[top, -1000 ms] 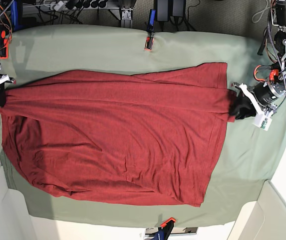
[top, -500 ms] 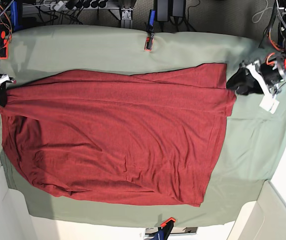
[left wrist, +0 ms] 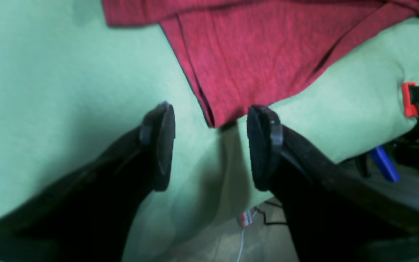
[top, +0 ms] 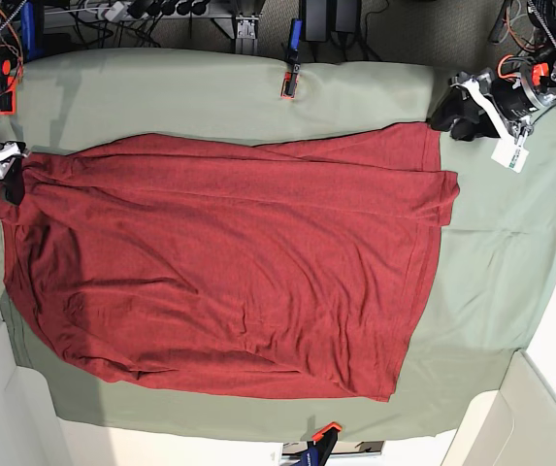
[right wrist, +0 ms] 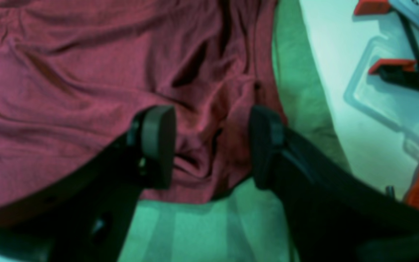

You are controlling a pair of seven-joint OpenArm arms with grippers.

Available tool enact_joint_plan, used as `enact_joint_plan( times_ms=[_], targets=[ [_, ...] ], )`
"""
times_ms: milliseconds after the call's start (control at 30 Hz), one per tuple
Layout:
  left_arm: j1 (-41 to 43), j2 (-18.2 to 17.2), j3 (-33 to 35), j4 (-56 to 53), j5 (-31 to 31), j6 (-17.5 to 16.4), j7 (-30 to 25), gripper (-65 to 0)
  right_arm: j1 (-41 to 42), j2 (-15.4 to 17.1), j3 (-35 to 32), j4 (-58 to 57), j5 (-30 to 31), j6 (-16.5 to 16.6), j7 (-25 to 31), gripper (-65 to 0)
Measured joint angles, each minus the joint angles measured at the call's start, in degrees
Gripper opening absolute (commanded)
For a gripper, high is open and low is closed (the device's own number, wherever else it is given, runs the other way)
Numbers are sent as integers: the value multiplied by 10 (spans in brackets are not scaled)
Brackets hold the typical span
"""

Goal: Fold the T-shirt properly
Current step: 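Drag the held corners apart, stretching the shirt across the table, then pull the shirt edge taut between both grippers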

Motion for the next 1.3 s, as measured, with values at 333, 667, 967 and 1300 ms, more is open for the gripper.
enact_joint_plan(
  times_ms=[333,667,967,1300],
  targets=[
    [0,28,0,-2,-13,0,-15,-305,0,0,0,0,0,-3,-12,-329],
    [-19,30,0,-2,-16,0,-17,-305,0,-31,20,0,-28,-73,-42,-329],
    [-27,31,0,-25,-1,1,-26,-305,-2,-79,21,-8,-24,-76,-44,-329],
    [-27,42,0,-28,12,-1,-44,-305,-1,-83,21,-9,-36,-76,-33,-329]
  ],
)
